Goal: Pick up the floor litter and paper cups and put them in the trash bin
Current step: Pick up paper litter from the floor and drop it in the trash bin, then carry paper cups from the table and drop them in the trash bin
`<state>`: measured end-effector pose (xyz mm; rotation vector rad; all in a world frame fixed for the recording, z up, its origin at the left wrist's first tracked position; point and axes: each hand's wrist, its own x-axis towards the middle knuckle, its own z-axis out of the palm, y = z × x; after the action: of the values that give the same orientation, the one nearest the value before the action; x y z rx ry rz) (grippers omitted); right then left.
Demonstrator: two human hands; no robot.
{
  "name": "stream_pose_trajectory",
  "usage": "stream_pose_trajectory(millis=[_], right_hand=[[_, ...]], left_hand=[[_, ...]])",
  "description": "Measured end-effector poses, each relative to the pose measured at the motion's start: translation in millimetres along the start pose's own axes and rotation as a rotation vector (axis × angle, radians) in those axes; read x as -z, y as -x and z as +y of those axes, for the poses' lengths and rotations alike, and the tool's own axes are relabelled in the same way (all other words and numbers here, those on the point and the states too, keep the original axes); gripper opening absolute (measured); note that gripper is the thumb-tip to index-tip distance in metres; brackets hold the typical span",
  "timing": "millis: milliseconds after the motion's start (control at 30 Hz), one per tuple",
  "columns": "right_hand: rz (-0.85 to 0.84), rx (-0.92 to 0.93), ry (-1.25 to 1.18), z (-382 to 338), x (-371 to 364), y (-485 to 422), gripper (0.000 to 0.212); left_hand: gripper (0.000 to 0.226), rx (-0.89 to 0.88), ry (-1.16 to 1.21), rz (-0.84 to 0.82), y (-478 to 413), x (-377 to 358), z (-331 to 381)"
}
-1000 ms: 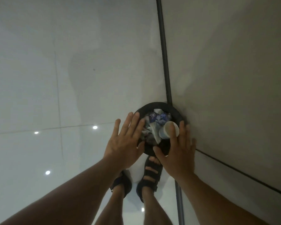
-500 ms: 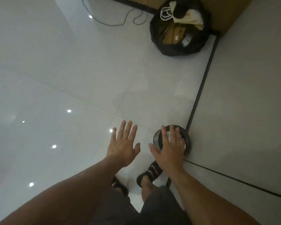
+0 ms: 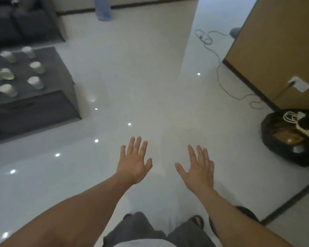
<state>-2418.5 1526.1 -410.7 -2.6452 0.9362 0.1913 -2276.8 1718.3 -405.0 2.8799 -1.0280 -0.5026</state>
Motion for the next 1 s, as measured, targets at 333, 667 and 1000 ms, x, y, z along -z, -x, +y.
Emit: stream_pose_trajectory(millis=[333, 667, 1000], right_hand=[[-0.086, 0.544, 0.077, -270, -18, -64, 0.081], [-0.182, 0.844, 0.097, -482, -49, -164, 0.080], [-0.231, 1.007, 0.125, -653, -64, -251, 0.079]], left_hand=[[0.070, 0.515, 0.175, 0.222, 52, 63, -224], [0.071, 0.831, 0.217, 0.265, 21, 105, -381], [0.071, 0.948, 0.280, 0.282, -40, 135, -504]])
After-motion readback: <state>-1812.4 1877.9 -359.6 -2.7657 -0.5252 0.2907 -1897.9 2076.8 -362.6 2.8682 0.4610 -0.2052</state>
